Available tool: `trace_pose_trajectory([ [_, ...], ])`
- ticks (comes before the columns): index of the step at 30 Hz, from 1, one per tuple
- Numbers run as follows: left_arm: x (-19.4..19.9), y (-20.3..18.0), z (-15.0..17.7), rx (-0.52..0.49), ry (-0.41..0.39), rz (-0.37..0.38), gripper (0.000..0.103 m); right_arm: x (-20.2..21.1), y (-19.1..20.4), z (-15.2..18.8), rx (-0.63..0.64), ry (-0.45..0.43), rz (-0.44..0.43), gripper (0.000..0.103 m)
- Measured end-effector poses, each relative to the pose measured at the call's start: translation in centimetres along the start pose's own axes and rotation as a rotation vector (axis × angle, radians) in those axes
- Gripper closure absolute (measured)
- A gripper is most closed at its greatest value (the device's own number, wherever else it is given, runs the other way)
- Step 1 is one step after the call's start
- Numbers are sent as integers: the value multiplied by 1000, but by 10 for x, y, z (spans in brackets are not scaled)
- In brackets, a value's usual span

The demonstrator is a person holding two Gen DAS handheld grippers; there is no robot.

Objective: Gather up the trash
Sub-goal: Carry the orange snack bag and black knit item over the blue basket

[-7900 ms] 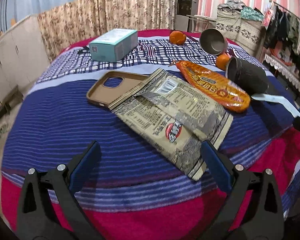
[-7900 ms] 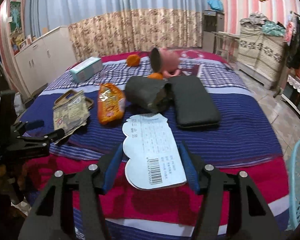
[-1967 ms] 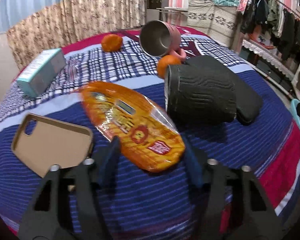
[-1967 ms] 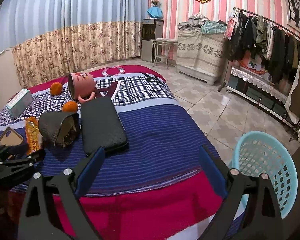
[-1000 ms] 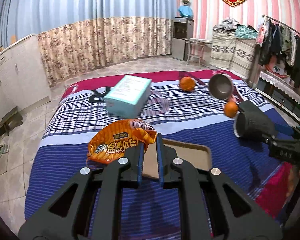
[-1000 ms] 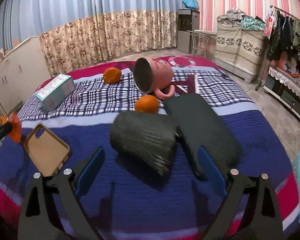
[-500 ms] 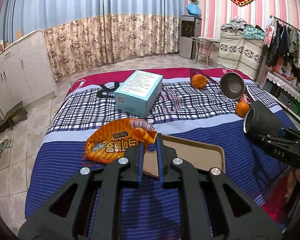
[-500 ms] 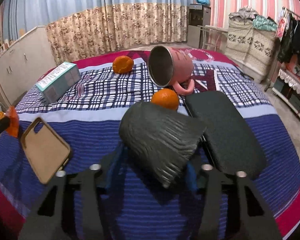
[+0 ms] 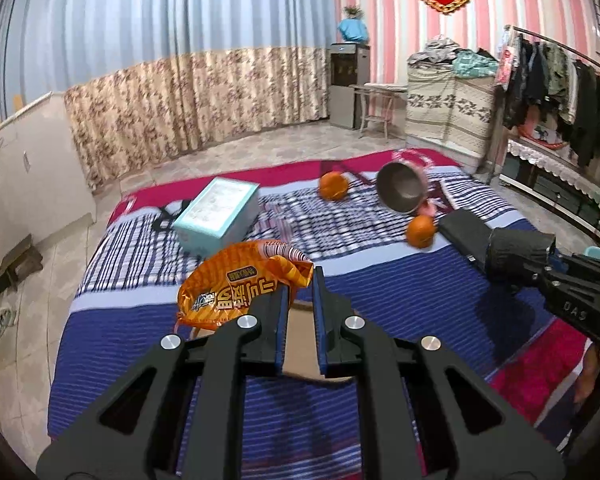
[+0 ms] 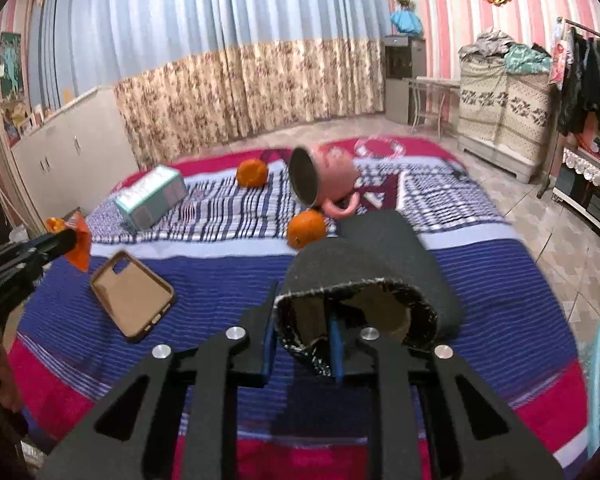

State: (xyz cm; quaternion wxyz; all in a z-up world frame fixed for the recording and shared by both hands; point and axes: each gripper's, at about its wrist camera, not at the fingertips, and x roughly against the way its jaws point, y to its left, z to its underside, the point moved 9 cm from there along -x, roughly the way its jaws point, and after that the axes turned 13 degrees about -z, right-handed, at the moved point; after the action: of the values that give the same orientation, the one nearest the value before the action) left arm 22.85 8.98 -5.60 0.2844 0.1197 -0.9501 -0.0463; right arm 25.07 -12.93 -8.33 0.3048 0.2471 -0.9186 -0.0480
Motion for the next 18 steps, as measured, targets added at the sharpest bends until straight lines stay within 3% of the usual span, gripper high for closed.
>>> trace_pose_trajectory([
  [8, 25, -50, -22, -39, -56, 66, 93, 87, -49, -3, -33, -124, 117, 81],
  [15, 43, -124, -37, -94, -94, 166, 94, 168, -137, 8, -132, -224, 271, 81],
  [18, 51, -161, -42, -126, -106, 215, 94, 190, -175, 18, -170, -224, 321, 81],
])
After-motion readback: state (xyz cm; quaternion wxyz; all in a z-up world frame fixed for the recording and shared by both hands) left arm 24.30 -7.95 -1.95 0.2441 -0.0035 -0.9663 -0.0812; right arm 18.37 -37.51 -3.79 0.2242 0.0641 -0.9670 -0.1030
